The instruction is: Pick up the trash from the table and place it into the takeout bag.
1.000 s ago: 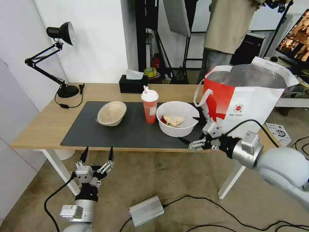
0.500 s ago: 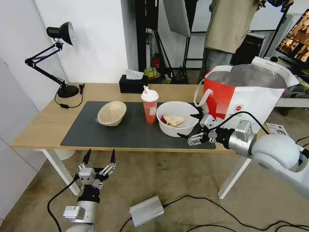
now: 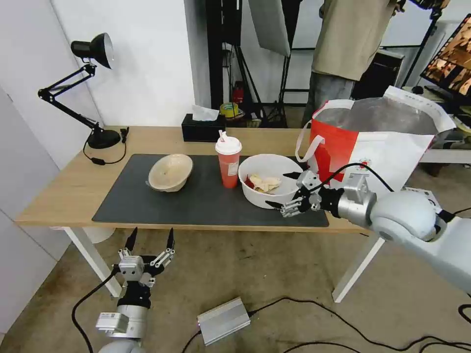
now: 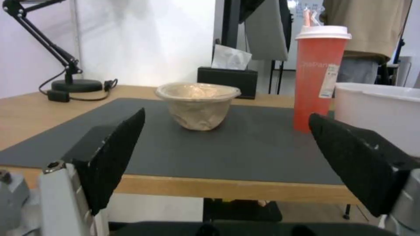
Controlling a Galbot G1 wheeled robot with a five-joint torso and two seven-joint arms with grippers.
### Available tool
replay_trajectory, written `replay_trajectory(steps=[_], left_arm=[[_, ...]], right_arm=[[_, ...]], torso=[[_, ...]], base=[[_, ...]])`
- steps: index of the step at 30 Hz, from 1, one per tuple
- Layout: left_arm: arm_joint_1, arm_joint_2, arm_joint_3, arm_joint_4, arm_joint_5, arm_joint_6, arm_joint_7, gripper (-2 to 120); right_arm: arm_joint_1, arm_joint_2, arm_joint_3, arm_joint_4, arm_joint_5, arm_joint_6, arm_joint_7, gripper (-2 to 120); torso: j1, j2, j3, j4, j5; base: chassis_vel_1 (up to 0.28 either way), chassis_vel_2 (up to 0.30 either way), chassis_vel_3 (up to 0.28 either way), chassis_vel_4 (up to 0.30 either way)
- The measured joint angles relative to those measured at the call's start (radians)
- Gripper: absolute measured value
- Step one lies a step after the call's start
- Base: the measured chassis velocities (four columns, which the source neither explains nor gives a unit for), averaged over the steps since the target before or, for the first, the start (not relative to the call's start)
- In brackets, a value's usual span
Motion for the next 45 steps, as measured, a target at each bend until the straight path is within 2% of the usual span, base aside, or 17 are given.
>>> replay_trajectory(steps=[24, 45], left_arm=[[-0.008, -0.001, -0.011, 0.018, -0.005, -0.007, -0.001, 100], [-0.015, -0.006, -0.010, 0.037, -0.005, -0.012, 0.003, 100]], right_arm=[[0.039, 0.045, -0.082, -0.072, -0.048, 0.003, -0.002, 100], [0.064, 0.095, -0.106, -0.153, -0.083, 0.009, -0.005, 100]], torso=[[0.000, 0.000, 0.000, 0.0000, 0.0000], [0.000, 0.000, 0.000, 0.0001, 0.0001]], base=[[0.000, 0.000, 0.000, 0.000], [0.000, 0.000, 0.000, 0.000]])
